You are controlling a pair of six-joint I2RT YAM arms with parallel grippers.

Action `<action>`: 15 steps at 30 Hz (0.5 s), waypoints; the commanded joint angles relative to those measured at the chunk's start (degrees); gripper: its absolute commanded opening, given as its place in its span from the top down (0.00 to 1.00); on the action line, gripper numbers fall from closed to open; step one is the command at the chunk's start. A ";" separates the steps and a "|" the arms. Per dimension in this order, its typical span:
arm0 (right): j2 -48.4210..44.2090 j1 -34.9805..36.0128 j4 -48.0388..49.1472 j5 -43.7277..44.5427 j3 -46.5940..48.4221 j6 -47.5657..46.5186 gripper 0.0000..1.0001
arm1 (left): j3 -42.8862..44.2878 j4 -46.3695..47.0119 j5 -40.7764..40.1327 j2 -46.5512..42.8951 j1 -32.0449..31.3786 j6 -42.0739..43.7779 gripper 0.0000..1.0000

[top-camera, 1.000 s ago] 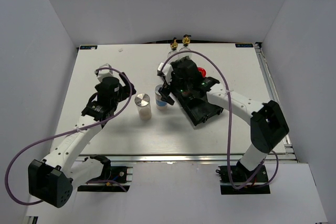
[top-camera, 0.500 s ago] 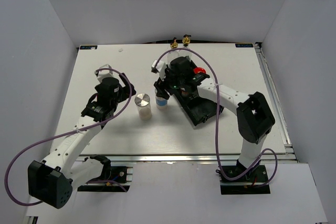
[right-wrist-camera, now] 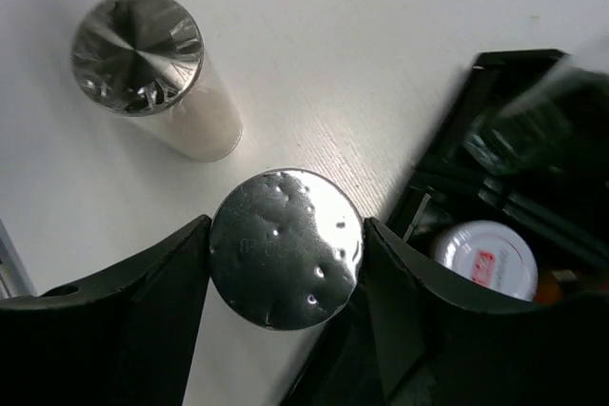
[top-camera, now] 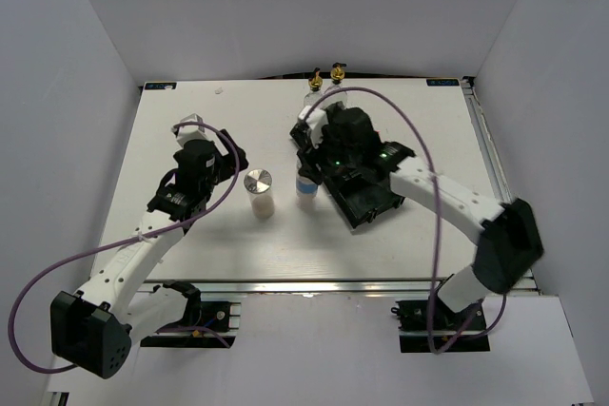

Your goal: Organize the condiment bottles

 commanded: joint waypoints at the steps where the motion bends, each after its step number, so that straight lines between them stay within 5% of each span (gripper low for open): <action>1: -12.37 0.02 6.56 9.04 -2.27 4.40 0.92 | -0.29 2.19 3.18 -1.13 -0.13 0.16 0.02; 10: -26.00 -5.16 -4.68 29.89 -8.52 14.16 0.97 | -1.70 1.92 4.33 -2.36 -0.13 -0.37 0.02; 15: -27.68 -10.26 -5.65 31.40 -11.33 17.23 1.00 | -1.70 1.66 5.47 -1.66 -0.13 -0.55 0.02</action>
